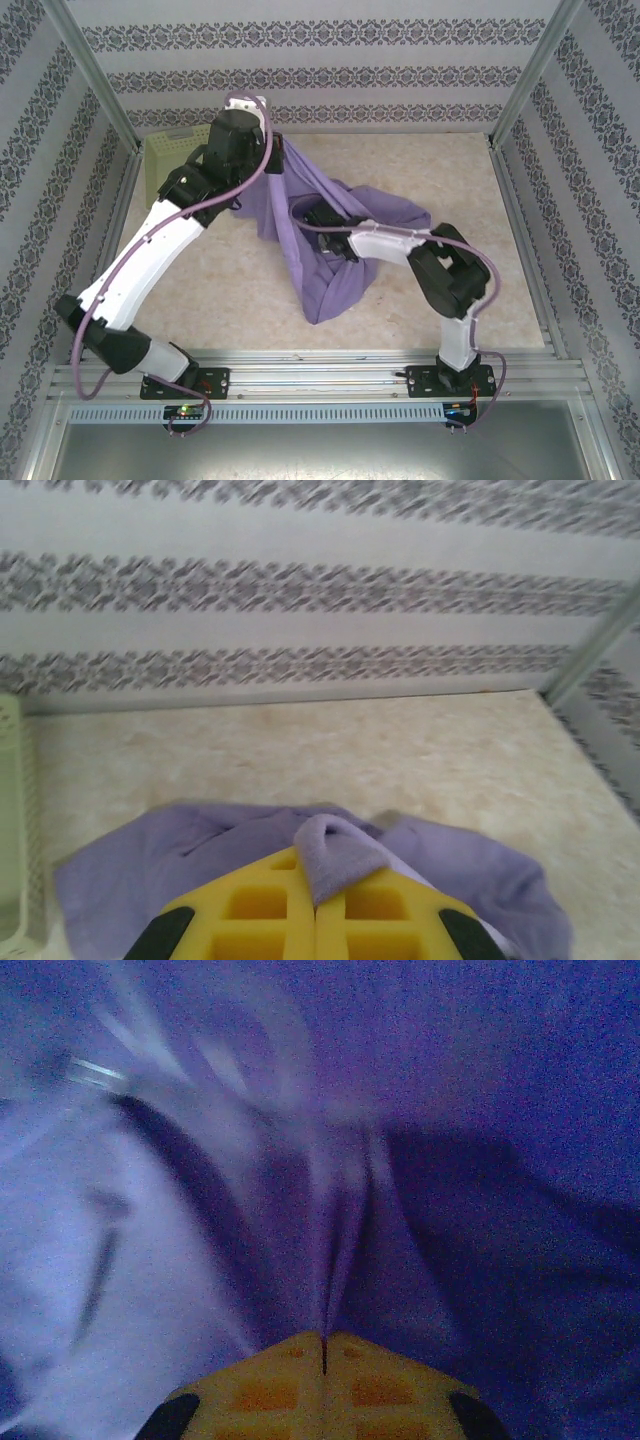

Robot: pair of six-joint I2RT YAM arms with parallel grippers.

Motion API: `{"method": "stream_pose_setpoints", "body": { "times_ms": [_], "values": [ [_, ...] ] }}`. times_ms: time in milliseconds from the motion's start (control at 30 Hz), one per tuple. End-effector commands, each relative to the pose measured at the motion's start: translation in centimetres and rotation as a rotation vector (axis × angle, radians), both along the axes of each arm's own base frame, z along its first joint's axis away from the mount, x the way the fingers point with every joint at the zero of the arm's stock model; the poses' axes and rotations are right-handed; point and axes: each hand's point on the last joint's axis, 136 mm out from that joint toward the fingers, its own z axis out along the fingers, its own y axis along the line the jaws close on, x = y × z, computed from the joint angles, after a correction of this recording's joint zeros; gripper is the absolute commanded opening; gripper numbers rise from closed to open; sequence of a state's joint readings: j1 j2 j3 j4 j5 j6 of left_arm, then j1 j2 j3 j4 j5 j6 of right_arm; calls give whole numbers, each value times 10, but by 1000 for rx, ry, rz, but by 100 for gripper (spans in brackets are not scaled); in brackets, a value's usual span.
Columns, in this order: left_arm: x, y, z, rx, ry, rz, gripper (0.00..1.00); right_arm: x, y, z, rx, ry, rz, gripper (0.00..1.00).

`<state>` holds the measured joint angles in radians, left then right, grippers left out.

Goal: Fold the inside-out t-shirt

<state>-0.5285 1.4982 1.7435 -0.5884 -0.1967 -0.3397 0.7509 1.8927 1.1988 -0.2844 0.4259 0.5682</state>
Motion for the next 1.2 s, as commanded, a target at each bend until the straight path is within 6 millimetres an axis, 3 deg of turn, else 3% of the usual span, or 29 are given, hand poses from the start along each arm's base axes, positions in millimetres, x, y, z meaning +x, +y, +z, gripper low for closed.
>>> {"method": "stream_pose_setpoints", "body": {
  "times_ms": [0, 133, 233, 433, 600, 867, 1067, 1167],
  "values": [
    [26, 24, -31, -44, 121, 66, 0, -7, 35, 48, 111, -172, 148, 0],
    [64, 45, -90, 1, 248, 138, 0, -39, 50, 78, 203, -257, 289, 0],
    [87, 50, -142, 46, 335, 144, 0, -58, 45, 106, 279, -331, 345, 0],
    [100, 54, -229, 142, 502, 158, 0, -85, 25, 171, 382, -486, 414, 0],
    [93, 61, -262, 218, 568, 192, 0, -91, 5, 212, 445, -558, 423, 0],
    [69, 74, -306, 404, 740, 221, 0, -106, -7, 248, 624, -629, 474, 0],
    [40, 80, -335, 456, 782, 221, 0, -113, -54, 273, 677, -714, 388, 0],
    [28, 87, -345, 462, 785, 241, 0, -113, -81, 269, 623, -722, 311, 0]
  ]
}}
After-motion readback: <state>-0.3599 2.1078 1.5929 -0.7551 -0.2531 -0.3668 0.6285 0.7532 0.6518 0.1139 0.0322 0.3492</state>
